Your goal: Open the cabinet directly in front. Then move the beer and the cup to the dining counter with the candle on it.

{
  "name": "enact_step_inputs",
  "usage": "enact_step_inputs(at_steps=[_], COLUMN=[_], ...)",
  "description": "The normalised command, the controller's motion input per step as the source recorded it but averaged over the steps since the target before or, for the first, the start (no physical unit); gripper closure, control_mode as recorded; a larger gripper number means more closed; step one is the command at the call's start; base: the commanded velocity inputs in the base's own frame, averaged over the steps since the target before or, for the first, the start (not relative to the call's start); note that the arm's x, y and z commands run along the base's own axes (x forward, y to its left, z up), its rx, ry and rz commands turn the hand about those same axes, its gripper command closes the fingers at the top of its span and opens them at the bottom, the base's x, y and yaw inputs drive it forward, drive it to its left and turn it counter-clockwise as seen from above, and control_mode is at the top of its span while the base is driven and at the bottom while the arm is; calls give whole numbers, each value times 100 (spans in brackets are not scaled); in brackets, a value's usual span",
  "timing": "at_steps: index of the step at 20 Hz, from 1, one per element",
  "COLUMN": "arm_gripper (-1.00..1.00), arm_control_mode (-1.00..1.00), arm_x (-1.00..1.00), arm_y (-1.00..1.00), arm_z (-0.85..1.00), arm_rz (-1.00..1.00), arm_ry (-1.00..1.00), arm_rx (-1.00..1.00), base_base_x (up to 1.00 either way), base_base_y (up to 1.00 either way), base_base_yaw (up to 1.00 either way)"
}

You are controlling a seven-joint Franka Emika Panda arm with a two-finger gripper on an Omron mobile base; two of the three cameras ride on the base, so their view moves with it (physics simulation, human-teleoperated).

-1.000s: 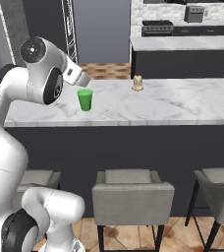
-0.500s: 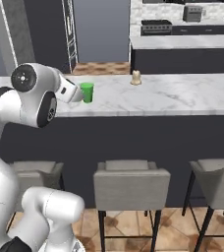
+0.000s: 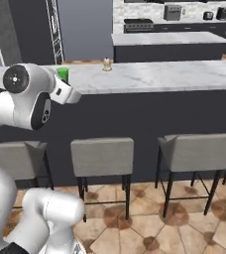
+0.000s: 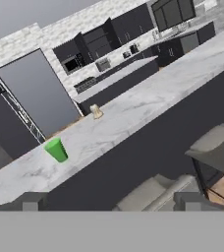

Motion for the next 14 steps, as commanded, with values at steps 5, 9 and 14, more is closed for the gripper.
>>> enact_step_inputs(at_steps=[5,9,14], arm_gripper=[-100,-100,-100], arm_control_mode=[100,100,100], arm_x=[0,0,0], arm_y=[0,0,0], arm_z=[0,0,0], arm_rz=[0,0,0], arm_ry=[0,0,0], arm_rx=[0,0,0], base_base_x=[0,15,19], base_base_y=[-100,-100,-100], base_base_yaw=[-8,-2,0])
